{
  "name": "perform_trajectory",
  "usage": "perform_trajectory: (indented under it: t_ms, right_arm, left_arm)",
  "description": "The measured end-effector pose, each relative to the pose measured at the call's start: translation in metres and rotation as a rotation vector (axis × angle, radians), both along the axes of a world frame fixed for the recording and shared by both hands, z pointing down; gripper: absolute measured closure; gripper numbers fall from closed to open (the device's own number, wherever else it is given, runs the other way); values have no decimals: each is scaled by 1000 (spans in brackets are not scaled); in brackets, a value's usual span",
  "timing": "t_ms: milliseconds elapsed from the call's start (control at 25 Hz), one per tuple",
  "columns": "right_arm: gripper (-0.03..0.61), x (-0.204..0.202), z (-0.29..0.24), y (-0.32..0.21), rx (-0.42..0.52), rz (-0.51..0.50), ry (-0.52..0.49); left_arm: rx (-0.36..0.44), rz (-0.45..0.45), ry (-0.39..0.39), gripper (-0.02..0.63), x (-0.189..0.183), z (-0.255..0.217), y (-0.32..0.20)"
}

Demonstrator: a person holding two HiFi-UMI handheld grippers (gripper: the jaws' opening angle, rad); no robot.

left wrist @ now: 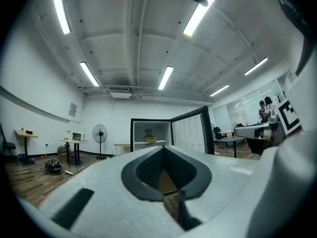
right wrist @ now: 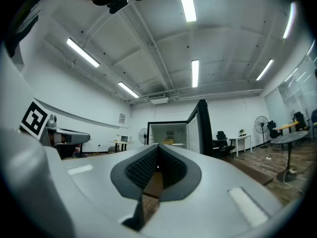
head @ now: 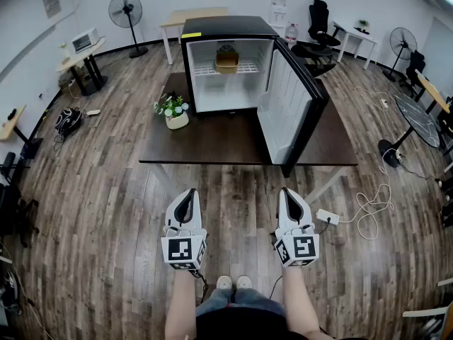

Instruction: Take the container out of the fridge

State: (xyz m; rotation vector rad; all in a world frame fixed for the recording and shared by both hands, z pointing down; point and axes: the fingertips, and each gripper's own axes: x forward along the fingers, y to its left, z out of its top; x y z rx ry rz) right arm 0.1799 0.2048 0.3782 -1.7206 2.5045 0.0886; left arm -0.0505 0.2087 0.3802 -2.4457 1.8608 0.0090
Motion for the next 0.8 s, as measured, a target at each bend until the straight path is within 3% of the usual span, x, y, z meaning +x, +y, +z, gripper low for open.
perform_trajectory:
  t_ms: [800]
  right_arm:
    - [581, -19, 6, -21, 13, -13, -29]
  left_arm:
    - [-11, 16, 2, 606, -17, 9, -25]
